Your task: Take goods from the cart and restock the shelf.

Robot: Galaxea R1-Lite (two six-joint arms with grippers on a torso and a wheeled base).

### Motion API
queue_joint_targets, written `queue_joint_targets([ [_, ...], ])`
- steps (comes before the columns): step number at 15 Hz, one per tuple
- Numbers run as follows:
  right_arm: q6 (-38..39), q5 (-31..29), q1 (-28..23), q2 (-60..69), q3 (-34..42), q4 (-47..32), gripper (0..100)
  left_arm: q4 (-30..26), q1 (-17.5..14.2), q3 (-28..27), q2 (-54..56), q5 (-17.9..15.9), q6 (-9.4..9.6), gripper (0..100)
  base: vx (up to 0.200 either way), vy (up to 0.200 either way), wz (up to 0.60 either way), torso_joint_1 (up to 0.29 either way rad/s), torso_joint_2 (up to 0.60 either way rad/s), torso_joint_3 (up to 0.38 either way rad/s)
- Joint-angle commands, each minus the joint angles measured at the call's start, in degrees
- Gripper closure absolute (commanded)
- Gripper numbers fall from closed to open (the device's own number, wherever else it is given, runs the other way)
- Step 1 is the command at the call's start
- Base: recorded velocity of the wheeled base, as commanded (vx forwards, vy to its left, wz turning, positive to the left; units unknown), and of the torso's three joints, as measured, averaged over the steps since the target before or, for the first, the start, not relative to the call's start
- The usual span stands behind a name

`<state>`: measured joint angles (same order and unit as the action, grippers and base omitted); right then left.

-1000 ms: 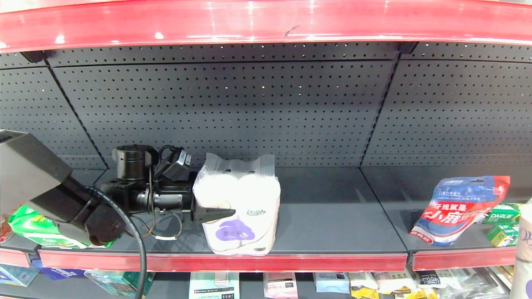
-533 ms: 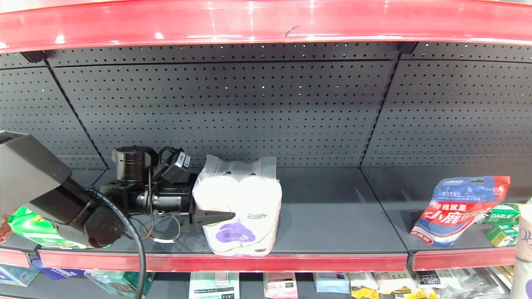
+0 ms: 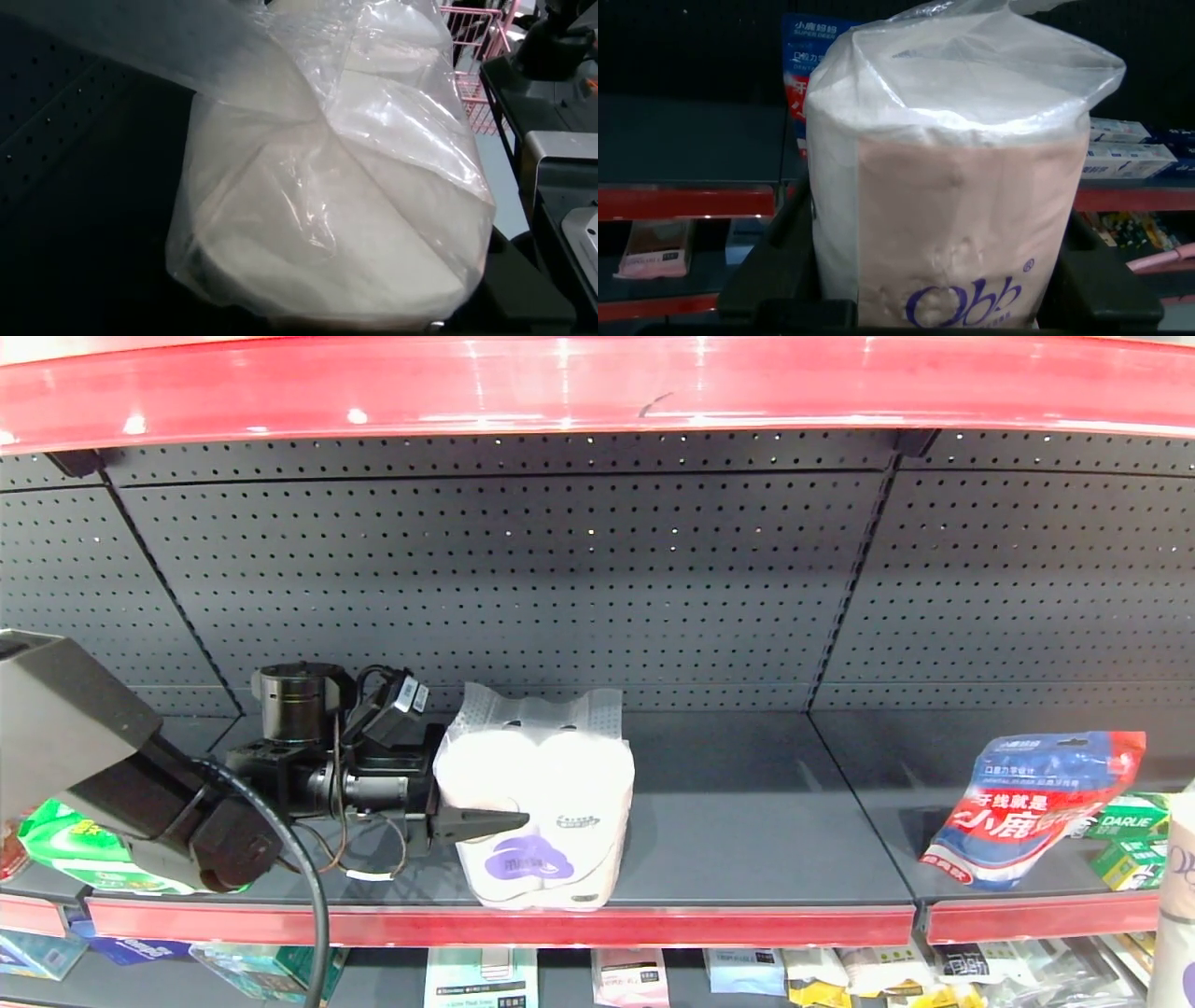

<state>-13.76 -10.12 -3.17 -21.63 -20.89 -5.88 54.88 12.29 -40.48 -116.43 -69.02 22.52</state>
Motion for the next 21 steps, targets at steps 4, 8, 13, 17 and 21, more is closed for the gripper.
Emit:
queue_joint_targets([
  [4,-0.04,0.01,0.01,-0.08,-0.02,-0.01,100,1.02,-0.07,0.58,0.07,0.56,0.07,100,0.0,0.0,0.0,0.0,0.0,0.0],
  [8,-0.04,0.01,0.01,-0.08,-0.11,-0.01,100,2.07,0.02,0.67,0.07,0.56,0.07,100,0.0,0.0,0.0,0.0,0.0,0.0],
  [13,-0.04,0.01,0.01,-0.08,-0.37,-0.01,100,1.98,0.02,1.29,0.68,0.47,-0.1,100,0.0,0.0,0.0,0.0,0.0,0.0],
  [17,-0.04,0.01,-0.08,-0.08,-0.29,-0.01,100,2.07,-0.07,3.4,1.38,1.61,-0.02,100,0.0,0.0,0.0,0.0,0.0,0.0],
  [21,-0.04,0.01,-0.08,-0.08,-0.29,-0.01,100,1.98,-0.07,3.57,1.38,2.84,-0.1,100,0.0,0.0,0.0,0.0,0.0,0.0],
])
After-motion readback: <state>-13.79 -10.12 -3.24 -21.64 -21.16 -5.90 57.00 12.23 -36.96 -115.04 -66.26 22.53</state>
